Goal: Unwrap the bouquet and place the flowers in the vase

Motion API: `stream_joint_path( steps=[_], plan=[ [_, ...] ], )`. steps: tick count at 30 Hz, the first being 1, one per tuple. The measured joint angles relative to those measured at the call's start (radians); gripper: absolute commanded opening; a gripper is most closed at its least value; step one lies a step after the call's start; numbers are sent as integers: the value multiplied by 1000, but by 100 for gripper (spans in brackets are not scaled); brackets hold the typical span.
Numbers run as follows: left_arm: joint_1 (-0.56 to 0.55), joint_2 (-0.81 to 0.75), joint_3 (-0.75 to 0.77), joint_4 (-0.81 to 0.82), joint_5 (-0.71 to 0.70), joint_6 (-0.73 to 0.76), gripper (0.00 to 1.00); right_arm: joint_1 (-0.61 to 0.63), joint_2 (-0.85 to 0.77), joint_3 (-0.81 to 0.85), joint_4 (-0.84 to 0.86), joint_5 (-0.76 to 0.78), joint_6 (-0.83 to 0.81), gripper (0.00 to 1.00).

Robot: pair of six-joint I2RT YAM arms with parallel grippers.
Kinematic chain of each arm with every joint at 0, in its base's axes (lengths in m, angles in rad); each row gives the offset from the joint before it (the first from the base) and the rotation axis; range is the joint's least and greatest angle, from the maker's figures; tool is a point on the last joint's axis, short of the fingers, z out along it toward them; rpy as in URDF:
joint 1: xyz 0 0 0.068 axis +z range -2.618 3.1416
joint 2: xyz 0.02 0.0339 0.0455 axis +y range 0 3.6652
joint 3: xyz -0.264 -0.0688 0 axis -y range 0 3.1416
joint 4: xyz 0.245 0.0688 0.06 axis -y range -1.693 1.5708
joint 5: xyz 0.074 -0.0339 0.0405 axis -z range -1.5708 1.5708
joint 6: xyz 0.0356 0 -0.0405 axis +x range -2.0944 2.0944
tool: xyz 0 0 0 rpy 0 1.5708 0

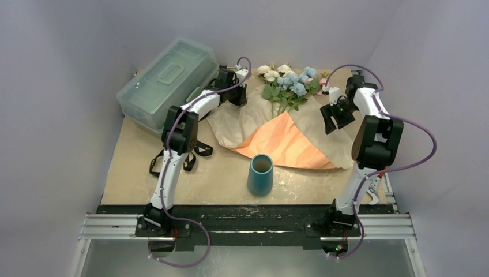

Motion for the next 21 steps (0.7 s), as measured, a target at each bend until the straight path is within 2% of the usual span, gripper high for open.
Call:
stream_joint_path(
  steps=[5, 10, 21],
  plan=[
    [-1, 70, 107, 15, -40, 3, 0, 1, 33, 58, -7, -28, 15, 71],
    [-3, 98, 148, 27, -74, 31, 0, 16, 37, 84, -19, -96, 31, 71],
    [-3, 166, 226, 106, -135, 56, 0, 147, 64, 112, -7, -222, 105, 71]
  ],
)
